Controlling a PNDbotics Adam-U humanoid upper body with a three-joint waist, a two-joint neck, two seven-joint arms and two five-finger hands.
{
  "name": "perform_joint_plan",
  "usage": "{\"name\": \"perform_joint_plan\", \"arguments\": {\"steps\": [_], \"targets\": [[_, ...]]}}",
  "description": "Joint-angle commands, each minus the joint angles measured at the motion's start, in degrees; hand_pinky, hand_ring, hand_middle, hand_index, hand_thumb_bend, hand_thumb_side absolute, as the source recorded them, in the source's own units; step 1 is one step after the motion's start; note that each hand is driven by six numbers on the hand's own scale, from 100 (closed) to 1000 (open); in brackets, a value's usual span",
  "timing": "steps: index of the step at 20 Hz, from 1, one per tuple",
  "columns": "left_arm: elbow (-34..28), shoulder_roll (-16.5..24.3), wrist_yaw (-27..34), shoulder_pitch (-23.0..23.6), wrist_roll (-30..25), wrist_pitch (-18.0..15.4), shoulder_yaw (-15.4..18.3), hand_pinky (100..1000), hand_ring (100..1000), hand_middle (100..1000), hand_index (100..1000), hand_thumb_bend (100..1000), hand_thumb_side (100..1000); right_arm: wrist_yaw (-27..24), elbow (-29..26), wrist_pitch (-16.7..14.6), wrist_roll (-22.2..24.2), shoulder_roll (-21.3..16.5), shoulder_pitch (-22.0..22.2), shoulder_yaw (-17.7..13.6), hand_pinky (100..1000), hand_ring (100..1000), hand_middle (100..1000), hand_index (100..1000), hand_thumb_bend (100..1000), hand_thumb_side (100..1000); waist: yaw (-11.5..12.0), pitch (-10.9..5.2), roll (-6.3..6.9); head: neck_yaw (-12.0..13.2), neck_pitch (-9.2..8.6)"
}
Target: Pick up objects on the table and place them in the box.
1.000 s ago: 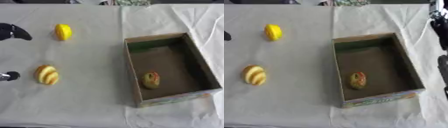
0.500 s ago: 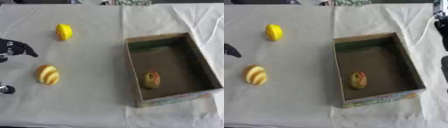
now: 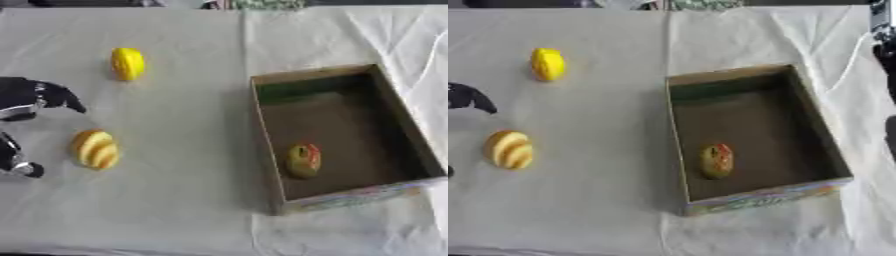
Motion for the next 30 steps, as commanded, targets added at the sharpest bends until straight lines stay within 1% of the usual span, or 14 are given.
{"name": "perform_joint_plan", "arguments": {"steps": [1, 6, 7, 8, 13, 14, 18, 19, 20, 21, 22, 25, 28, 30], "targets": [[2.9, -0.8, -0.3, -2.4, 0.3, -1.5, -0.4, 778, 832, 788, 869, 765, 100, -0.4, -0.8, 0.0, 0.4, -0.4, -0.6, -0.1, 878, 779, 679, 759, 100, 544, -0.1, -0.65, 0.14, 0.3, 0.28], [5.7, -2.4, -0.3, -4.1, 0.8, -3.1, -0.9, 778, 831, 787, 869, 758, 100, -0.5, -0.8, 0.0, 0.4, -0.4, -0.6, -0.2, 878, 779, 679, 760, 100, 544, -0.2, -0.58, 0.16, 0.3, 0.28], [5.9, -2.9, 0.0, -4.6, 0.8, -3.4, -1.1, 776, 828, 782, 896, 684, 100, -0.6, -0.8, 0.0, 0.5, -0.2, -0.8, 0.0, 879, 778, 678, 760, 100, 545, -0.4, -0.46, 0.19, 0.5, 0.28], [6.5, -3.8, 0.5, -5.5, 0.5, -3.5, -1.4, 776, 828, 782, 896, 679, 100, -0.7, -0.8, 0.0, 0.6, 0.0, -0.9, 0.1, 879, 778, 678, 760, 100, 545, -0.6, -0.38, 0.23, 0.7, 0.28], [11.1, -8.7, 2.2, -9.4, -2.9, -4.5, -3.0, 773, 825, 784, 891, 628, 100, -1.0, -0.8, 0.0, 0.6, 0.2, -1.0, 0.1, 879, 777, 676, 759, 100, 547, -0.7, -0.05, 0.50, 0.7, 0.20], [11.9, -9.3, 2.4, -9.9, -3.5, -4.7, -3.1, 771, 823, 780, 884, 638, 100, -1.0, -0.8, 0.0, 0.6, 0.3, -1.1, 0.1, 879, 777, 676, 759, 100, 557, -0.8, 0.01, 0.55, 0.7, 0.15], [14.5, -11.0, 2.1, -11.1, -6.0, -5.4, -3.6, 758, 809, 761, 865, 607, 100, -1.3, -0.8, -0.2, 0.4, 0.5, -1.4, 0.2, 879, 775, 673, 758, 100, 548, -0.9, 0.25, 0.65, 0.8, -0.04], [14.9, -11.2, 2.0, -11.3, -6.2, -5.4, -3.5, 731, 778, 718, 827, 585, 100, -1.4, -0.8, -0.1, 0.4, 0.5, -1.4, 0.2, 879, 774, 672, 757, 100, 549, -0.9, 0.28, 0.67, 0.8, -0.08], [15.3, -11.4, 1.9, -11.4, -6.2, -5.5, -3.5, 726, 773, 712, 821, 582, 100, -1.4, -0.8, -0.1, 0.4, 0.6, -1.4, 0.2, 879, 774, 672, 757, 100, 549, -0.9, 0.30, 0.68, 0.8, -0.08], [15.6, -11.5, 1.7, -11.4, -6.0, -5.4, -3.4, 693, 720, 649, 761, 562, 100, -1.5, -0.8, -0.1, 0.4, 0.6, -1.4, 0.3, 879, 772, 670, 756, 100, 549, -0.9, 0.30, 0.70, 0.8, -0.06], [15.8, -11.6, 1.4, -11.5, -5.5, -5.3, -3.3, 679, 693, 624, 736, 558, 100, -1.6, -0.8, -0.2, 0.3, 0.7, -1.4, 0.3, 879, 772, 670, 756, 100, 550, -0.9, 0.29, 0.70, 0.7, -0.04], [15.7, -11.7, -0.3, -11.6, -3.3, -4.5, -2.8, 576, 542, 473, 562, 569, 100, -1.8, -0.8, -0.3, 0.4, 0.7, -1.5, 0.4, 879, 771, 669, 757, 100, 550, -0.8, 0.20, 0.64, 0.7, 0.02], [13.7, -11.3, -2.6, -11.5, -0.7, -3.4, -2.0, 557, 505, 454, 540, 568, 100, -2.1, -0.8, -0.4, 0.3, 0.8, -1.4, 0.4, 879, 770, 668, 758, 100, 551, -0.8, 0.05, 0.52, 0.8, 0.06], [11.5, -10.9, -3.0, -11.2, 0.9, -3.9, -0.8, 560, 497, 460, 546, 550, 100, -2.2, -0.8, -0.4, 0.2, 0.7, -1.2, 0.4, 880, 770, 667, 758, 100, 549, -0.7, -0.08, 0.41, 0.7, 0.11]]}}
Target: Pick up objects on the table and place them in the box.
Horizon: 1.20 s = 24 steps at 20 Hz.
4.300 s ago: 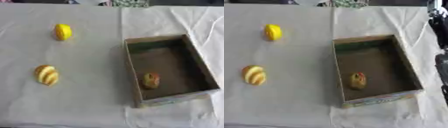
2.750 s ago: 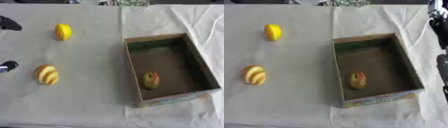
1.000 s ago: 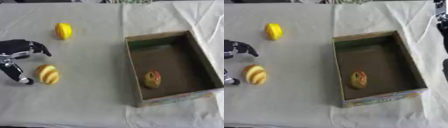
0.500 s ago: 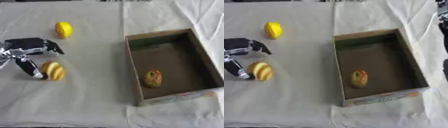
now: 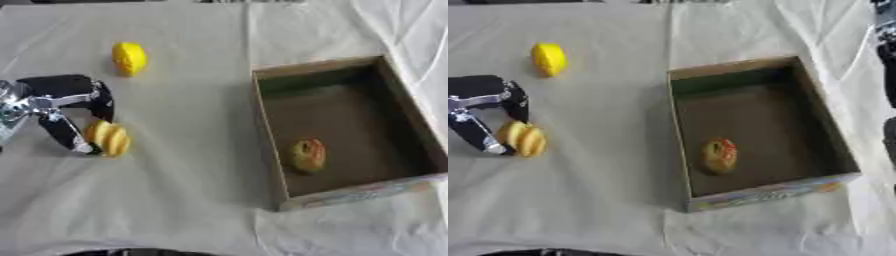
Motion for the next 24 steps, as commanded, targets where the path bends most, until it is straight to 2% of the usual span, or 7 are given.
{"name": "perform_joint_plan", "arguments": {"steps": [1, 2, 5, 9, 16, 20, 24], "targets": [[-3.8, 1.6, -0.7, -0.3, 2.8, -0.7, 2.6, 562, 496, 466, 551, 440, 100, -0.5, -0.8, -0.3, -0.1, -0.8, -0.3, -0.3, 880, 770, 667, 758, 100, 553, 0.1, -1.15, -0.15, 0.1, 0.14], [-5.1, 1.9, -0.1, -0.3, 3.7, -1.5, 3.3, 563, 497, 472, 553, 525, 100, -0.5, -0.8, -0.3, -0.2, -0.9, -0.2, -0.4, 880, 769, 666, 758, 100, 549, 0.2, -1.24, -0.17, 0.0, 0.14], [-9.1, 2.9, 2.1, -0.3, 6.1, -2.7, 4.9, 565, 500, 498, 561, 481, 100, -0.6, -0.8, -0.2, -0.4, -1.0, 0.0, -0.4, 879, 769, 666, 758, 100, 549, 0.5, -1.60, -0.20, 0.0, 0.11], [-14.5, 2.6, 5.3, -1.8, 8.0, -1.5, 5.7, 573, 508, 499, 569, 455, 100, -0.5, -0.8, -0.5, -0.6, -1.1, 0.2, -0.6, 879, 770, 668, 759, 100, 548, 0.8, -2.27, -0.37, 0.0, 0.17], [-22.6, -5.8, 8.9, -10.4, 4.0, 2.5, 3.1, 579, 515, 502, 575, 472, 100, -0.6, -0.8, -1.7, -1.5, -1.4, -1.2, -1.3, 877, 773, 674, 762, 100, 546, 0.7, -3.62, -1.42, 1.8, 0.29], [-20.1, -11.1, 8.0, -15.8, 0.7, 4.5, 0.1, 581, 518, 506, 580, 450, 100, -0.4, -0.8, -2.8, -2.5, -2.3, -1.8, -2.2, 876, 775, 677, 764, 100, 546, 0.7, -3.87, -1.64, 2.6, 0.29], [-16.1, -16.4, 7.0, -18.9, -2.0, 4.5, -1.4, 584, 522, 509, 585, 442, 100, -0.3, -0.8, -3.2, -3.3, -2.4, -1.8, -2.7, 876, 775, 677, 764, 100, 548, 0.8, -3.86, -1.41, 2.7, 0.29]]}}
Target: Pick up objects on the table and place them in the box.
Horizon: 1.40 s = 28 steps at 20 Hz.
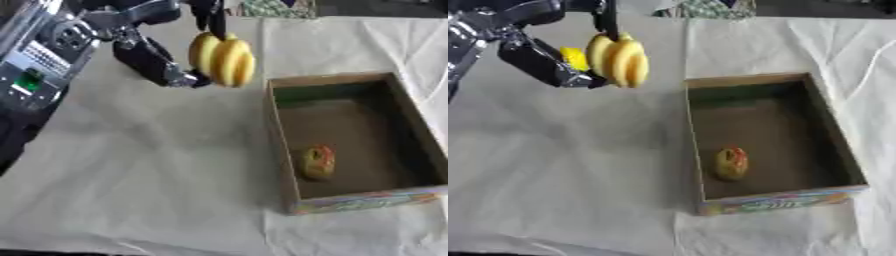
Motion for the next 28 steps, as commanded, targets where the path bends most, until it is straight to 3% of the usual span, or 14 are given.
{"name": "perform_joint_plan", "arguments": {"steps": [1, 9, 17, 21, 25, 27, 28], "targets": [[2.4, -3.4, -1.3, -2.4, -1.8, -0.1, -0.6, 584, 522, 509, 585, 436, 100, 0.2, -0.8, -0.3, -0.4, -1.8, -0.5, -0.8, 876, 775, 677, 764, 100, 548, 0.1, -1.10, 0.07, 0.2, 0.26], [11.7, -13.9, -6.5, -5.3, -1.9, -0.7, -1.5, 600, 534, 529, 605, 363, 100, 0.8, -0.8, -1.4, -1.4, -3.0, -1.8, -1.9, 874, 778, 683, 766, 100, 547, -1.0, -0.66, 0.07, 1.5, -0.14], [19.8, -24.5, -12.5, -5.5, 3.2, 0.4, -1.2, 619, 554, 554, 638, 307, 100, 1.7, -0.8, -2.6, -3.1, -3.9, -3.0, -3.0, 874, 779, 683, 767, 100, 547, -1.7, 0.19, -0.33, 1.4, -0.88], [22.0, -27.1, -15.7, -5.4, 6.0, 1.1, -1.4, 633, 574, 567, 657, 361, 100, 1.6, -0.8, -2.5, -2.9, -3.4, -3.6, -2.8, 874, 779, 683, 767, 100, 547, -2.1, 0.56, -0.50, 0.9, -0.97], [22.9, -28.3, -19.4, -5.0, 8.0, 0.8, -2.0, 657, 599, 594, 692, 360, 100, 1.3, -0.8, -1.9, -2.5, -2.8, -3.7, -2.6, 875, 779, 682, 766, 100, 548, -2.3, 0.71, -0.50, -0.2, -1.11], [23.6, -28.8, -21.2, -4.6, 7.7, 0.1, -2.3, 728, 684, 690, 788, 338, 100, 1.2, -0.8, -1.8, -2.4, -2.6, -3.8, -2.7, 875, 779, 682, 766, 100, 548, -2.3, 0.74, -0.52, -1.0, -1.24], [24.0, -28.9, -22.1, -4.4, 7.1, -0.4, -2.6, 824, 786, 777, 883, 339, 100, 1.2, -0.8, -1.8, -2.4, -2.5, -3.8, -2.7, 875, 779, 682, 767, 100, 549, -2.3, 0.74, -0.52, -1.3, -1.29]]}}
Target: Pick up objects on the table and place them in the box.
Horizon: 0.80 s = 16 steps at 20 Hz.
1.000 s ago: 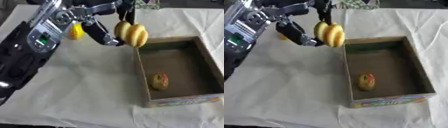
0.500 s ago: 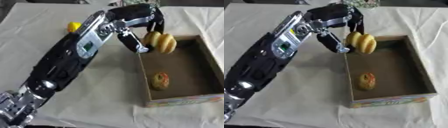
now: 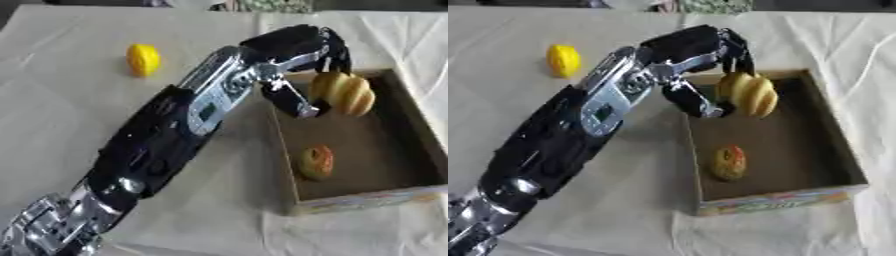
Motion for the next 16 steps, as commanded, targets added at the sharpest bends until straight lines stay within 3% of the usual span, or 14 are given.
{"name": "perform_joint_plan", "arguments": {"steps": [1, 6, 12, 16], "targets": [[0.6, -0.7, -2.9, -0.4, -1.0, -1.4, -0.5, 889, 848, 829, 923, 358, 100, -0.2, -0.8, 0.1, 0.0, -0.7, -0.7, -0.4, 875, 779, 682, 766, 100, 549, 0.0, -0.93, -0.19, -1.2, -0.71], [1.5, -0.9, -7.5, 1.0, -4.3, -3.2, 0.4, 940, 906, 861, 960, 457, 100, -0.2, -0.8, 0.2, -0.2, -0.6, -0.3, -0.6, 875, 780, 682, 764, 100, 550, 0.4, -1.03, -0.05, -2.0, -0.73], [-0.6, 0.1, -7.7, 1.0, -0.9, -2.7, 2.7, 899, 873, 832, 919, 308, 100, -0.1, -0.8, 0.2, -0.3, -0.8, 0.3, -0.7, 876, 780, 681, 764, 100, 549, 1.3, -1.14, 0.17, -2.6, -0.45], [-5.9, 4.5, -4.4, -1.8, 2.6, -1.0, 6.0, 874, 857, 816, 886, 338, 100, 0.1, -0.8, 0.4, -0.6, -1.3, 1.0, -0.8, 876, 780, 682, 763, 100, 550, 2.4, -1.63, 0.67, -3.5, -0.13]]}}
